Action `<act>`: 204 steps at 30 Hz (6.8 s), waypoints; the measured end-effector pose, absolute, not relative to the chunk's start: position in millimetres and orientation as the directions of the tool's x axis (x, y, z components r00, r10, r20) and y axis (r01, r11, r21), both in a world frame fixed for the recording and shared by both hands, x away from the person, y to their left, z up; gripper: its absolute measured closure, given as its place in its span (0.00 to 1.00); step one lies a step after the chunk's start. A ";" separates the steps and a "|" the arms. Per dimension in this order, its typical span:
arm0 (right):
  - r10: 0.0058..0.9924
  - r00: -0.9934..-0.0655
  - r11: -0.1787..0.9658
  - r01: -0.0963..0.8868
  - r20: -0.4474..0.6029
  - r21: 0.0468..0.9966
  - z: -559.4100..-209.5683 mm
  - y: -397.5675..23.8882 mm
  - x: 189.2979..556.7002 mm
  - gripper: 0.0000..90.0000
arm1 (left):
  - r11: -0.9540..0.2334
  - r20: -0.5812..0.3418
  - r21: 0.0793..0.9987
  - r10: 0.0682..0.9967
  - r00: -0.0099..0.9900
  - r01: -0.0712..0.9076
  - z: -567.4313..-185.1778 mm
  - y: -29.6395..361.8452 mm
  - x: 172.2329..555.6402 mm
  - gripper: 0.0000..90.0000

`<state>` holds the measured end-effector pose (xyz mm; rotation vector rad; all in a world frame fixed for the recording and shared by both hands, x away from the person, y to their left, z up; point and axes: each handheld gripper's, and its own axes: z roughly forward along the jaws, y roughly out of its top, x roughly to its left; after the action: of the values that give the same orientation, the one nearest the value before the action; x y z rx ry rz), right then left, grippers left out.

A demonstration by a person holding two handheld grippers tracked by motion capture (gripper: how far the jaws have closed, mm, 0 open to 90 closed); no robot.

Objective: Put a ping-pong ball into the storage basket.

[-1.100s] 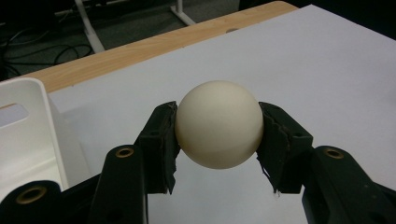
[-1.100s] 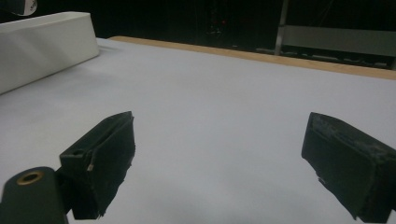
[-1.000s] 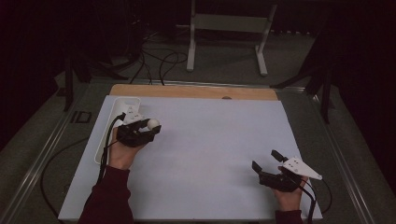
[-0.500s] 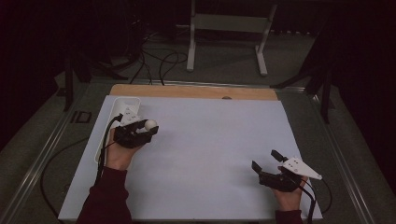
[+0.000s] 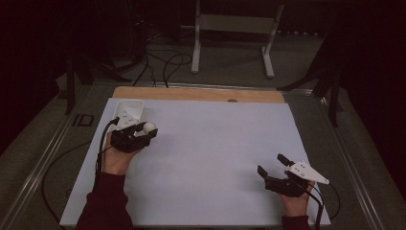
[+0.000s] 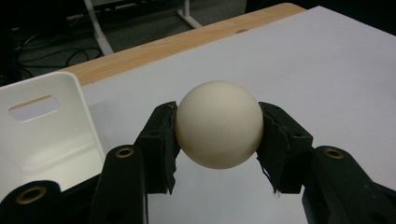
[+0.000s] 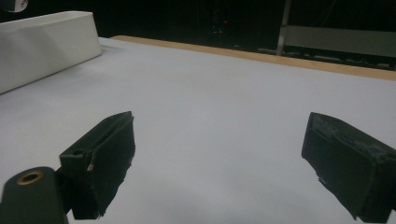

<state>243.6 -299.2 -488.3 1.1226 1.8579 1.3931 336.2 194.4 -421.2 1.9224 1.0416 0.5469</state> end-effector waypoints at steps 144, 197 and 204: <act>0.870 -0.490 0.120 0.296 0.043 0.948 -488.5 -298.9 242.9 0.10 | -0.148 -0.092 0.881 0.877 0.471 0.449 -417.1 253.7 331.0 0.01; 0.849 -0.524 0.110 0.293 0.063 0.950 -490.5 -296.6 257.3 0.10 | -0.165 -0.059 0.933 0.808 0.587 0.320 -465.3 236.2 273.3 0.01; 0.842 -0.533 0.095 0.294 0.080 0.951 -489.2 -298.0 259.6 0.10 | -0.194 -0.028 0.931 0.807 0.590 0.309 -470.4 234.1 272.6 0.01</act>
<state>259.6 -298.0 -489.2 1.1103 1.8825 1.4481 272.6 234.1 -470.4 1.7657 0.9180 0.5901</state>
